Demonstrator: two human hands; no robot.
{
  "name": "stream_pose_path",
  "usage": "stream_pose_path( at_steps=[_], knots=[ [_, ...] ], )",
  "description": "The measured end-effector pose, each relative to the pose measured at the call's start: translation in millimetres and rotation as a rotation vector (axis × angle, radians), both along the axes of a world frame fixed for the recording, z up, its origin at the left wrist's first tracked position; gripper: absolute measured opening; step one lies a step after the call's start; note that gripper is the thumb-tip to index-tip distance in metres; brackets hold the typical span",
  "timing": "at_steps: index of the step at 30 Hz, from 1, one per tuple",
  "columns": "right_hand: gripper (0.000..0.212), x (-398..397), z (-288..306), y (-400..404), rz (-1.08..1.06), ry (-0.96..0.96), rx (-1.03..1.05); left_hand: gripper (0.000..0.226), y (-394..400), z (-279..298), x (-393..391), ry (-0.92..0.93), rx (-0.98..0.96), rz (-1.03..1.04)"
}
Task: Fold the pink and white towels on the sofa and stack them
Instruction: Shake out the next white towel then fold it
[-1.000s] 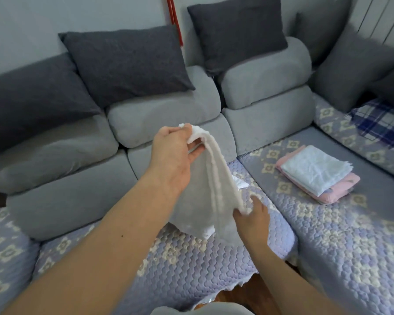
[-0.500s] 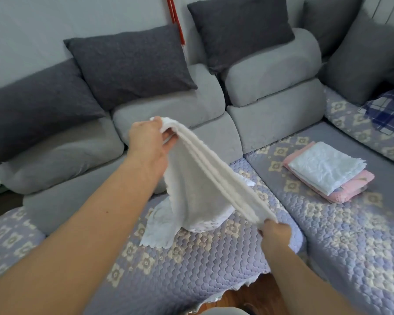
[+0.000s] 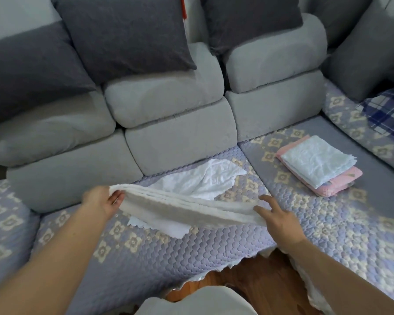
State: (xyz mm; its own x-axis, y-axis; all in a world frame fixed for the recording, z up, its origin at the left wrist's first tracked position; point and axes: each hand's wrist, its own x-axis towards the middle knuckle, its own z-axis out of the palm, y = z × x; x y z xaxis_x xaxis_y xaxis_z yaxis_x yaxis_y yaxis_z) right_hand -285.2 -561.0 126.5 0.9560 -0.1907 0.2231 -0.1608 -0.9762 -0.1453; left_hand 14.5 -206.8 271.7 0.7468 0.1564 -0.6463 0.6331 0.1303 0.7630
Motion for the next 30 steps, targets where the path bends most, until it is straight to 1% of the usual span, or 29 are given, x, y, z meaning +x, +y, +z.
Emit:
stream_pose_path(
  at_steps=[1,2,4,5,8,11,14,16,20,24,26,28,30],
  knots=[
    [0.063,0,2,1,0.004,0.013,0.006,0.043,3,-3,0,-0.005,0.022,0.007],
    [0.065,2,2,2,-0.001,0.028,0.022,0.043,6,-5,-1,-0.011,0.035,0.014],
    [0.058,5,4,5,0.048,0.056,0.033,0.042,10,-7,-2,-0.015,0.026,0.036],
    [0.055,7,5,6,0.093,0.061,0.007,0.041,13,-7,-2,-0.016,0.008,0.05],
    [0.057,7,9,4,0.193,0.069,-0.038,0.038,25,-9,5,-0.024,0.018,0.062],
    [0.061,7,7,-2,0.179,0.088,0.005,0.039,32,-13,7,-0.015,0.067,0.051],
    [0.08,8,8,0,0.14,0.107,0.021,0.04,38,-24,-2,0.009,0.105,0.045],
    [0.083,9,8,3,0.07,0.126,0.05,0.041,42,-33,-8,0.032,0.105,0.048],
    [0.07,6,2,1,-0.035,0.145,0.068,0.043,41,-42,-20,0.057,0.064,0.072],
    [0.069,3,-2,-3,0.019,0.169,-0.043,0.044,40,-45,-26,0.053,0.071,0.054],
    [0.062,2,-4,-4,0.067,0.219,-0.127,0.043,41,-47,-28,0.049,0.085,0.034],
    [0.058,1,-3,-4,0.094,0.307,-0.16,0.042,44,-48,-29,0.046,0.093,0.021],
    [0.058,-1,-4,-3,0.036,0.405,-0.159,0.04,50,-53,-30,0.054,0.111,0.019]
  ],
)
